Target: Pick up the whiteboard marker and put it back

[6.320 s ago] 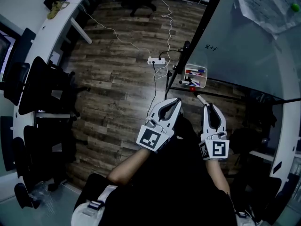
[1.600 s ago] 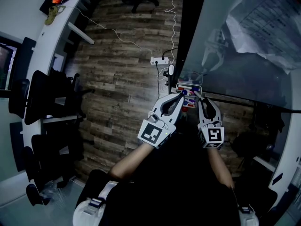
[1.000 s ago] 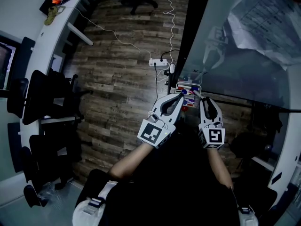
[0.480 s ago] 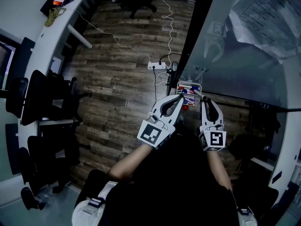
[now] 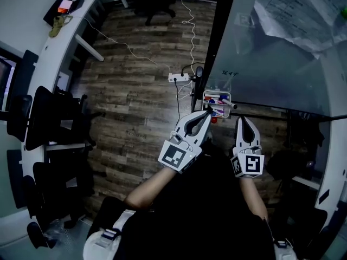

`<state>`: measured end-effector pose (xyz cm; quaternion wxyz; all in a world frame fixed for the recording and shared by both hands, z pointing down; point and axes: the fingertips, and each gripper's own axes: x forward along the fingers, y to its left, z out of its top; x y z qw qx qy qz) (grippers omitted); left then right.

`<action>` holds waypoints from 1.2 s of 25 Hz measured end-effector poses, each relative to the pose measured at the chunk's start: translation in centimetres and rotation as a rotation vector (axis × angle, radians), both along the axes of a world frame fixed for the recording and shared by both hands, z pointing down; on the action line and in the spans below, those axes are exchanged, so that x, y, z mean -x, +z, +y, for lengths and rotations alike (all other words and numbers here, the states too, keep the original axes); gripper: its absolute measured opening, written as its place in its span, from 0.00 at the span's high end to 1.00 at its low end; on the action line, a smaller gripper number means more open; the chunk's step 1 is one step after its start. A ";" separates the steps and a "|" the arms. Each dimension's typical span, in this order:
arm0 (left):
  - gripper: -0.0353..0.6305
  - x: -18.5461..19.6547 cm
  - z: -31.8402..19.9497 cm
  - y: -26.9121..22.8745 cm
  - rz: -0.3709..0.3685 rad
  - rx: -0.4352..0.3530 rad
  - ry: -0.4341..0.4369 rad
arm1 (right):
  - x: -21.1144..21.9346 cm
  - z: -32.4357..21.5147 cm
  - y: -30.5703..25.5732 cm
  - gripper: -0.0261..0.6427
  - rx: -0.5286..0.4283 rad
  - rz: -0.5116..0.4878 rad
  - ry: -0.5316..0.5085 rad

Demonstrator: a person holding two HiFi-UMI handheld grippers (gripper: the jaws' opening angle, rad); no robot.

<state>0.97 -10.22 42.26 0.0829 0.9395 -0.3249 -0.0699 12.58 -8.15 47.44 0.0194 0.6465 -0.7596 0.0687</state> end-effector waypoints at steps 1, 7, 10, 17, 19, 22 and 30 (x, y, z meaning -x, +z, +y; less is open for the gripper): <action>0.94 0.0 0.2 0.1 0.000 0.001 0.005 | 0.0 0.3 0.2 0.94 0.007 0.000 0.002; 0.94 0.3 0.8 0.5 -0.020 0.008 0.008 | 0.3 1.3 0.5 0.94 0.017 -0.003 0.001; 0.94 0.6 0.8 0.6 -0.038 0.010 -0.001 | 0.4 1.5 0.4 0.94 0.012 -0.003 -0.003; 0.94 0.5 1.0 0.1 -0.013 -0.003 0.003 | 0.9 1.7 0.7 0.94 0.021 0.011 -0.018; 0.94 0.6 0.9 0.0 -0.021 -0.003 -0.004 | 0.8 1.8 0.7 0.94 0.021 0.009 -0.014; 0.94 0.6 1.1 0.2 -0.012 -0.002 0.007 | 0.8 1.7 0.6 0.94 0.018 0.010 -0.014; 0.94 0.7 1.1 0.3 -0.020 -0.003 0.003 | 0.9 1.6 0.7 0.94 0.025 0.013 -0.012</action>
